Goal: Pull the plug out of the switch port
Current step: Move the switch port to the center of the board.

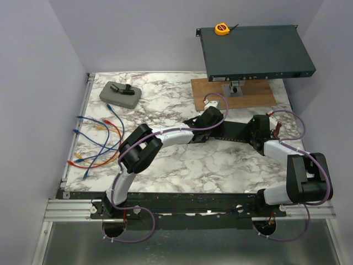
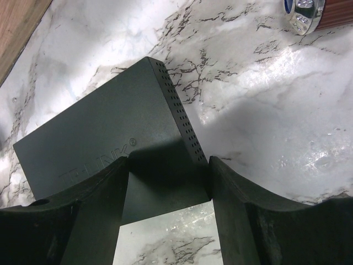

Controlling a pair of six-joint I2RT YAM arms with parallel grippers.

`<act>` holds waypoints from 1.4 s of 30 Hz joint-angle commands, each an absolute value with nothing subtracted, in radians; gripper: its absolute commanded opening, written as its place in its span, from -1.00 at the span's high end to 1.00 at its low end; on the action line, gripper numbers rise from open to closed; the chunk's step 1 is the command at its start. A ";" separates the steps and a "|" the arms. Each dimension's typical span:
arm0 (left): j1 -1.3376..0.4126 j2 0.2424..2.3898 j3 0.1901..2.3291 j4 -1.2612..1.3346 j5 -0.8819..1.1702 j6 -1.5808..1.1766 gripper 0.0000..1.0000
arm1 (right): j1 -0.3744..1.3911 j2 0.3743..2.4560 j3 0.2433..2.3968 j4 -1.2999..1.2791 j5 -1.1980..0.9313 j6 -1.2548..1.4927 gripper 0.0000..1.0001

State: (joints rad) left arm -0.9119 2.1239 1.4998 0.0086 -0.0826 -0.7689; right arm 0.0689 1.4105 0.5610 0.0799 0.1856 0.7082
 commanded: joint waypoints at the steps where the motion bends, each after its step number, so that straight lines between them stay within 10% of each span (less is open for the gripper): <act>1: -0.915 2.155 1.546 -0.039 -0.044 -0.817 0.07 | 0.071 1.394 0.566 0.054 0.177 0.723 -0.21; 12: -0.911 2.153 1.491 0.025 -0.028 -0.883 0.10 | 0.071 1.385 0.555 0.060 0.175 0.722 -0.19; 23: -0.897 2.096 1.411 0.037 -0.086 -0.934 -0.29 | 0.071 1.380 0.556 0.054 0.175 0.721 -0.18; 42: -0.909 2.168 1.455 0.051 0.081 -0.906 0.20 | 0.071 1.346 0.506 0.046 0.125 0.751 0.03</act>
State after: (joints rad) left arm -0.8917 2.1658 1.4651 0.0242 -0.0029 -0.9245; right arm 0.0677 1.3697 0.5419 0.0589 0.1848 0.7162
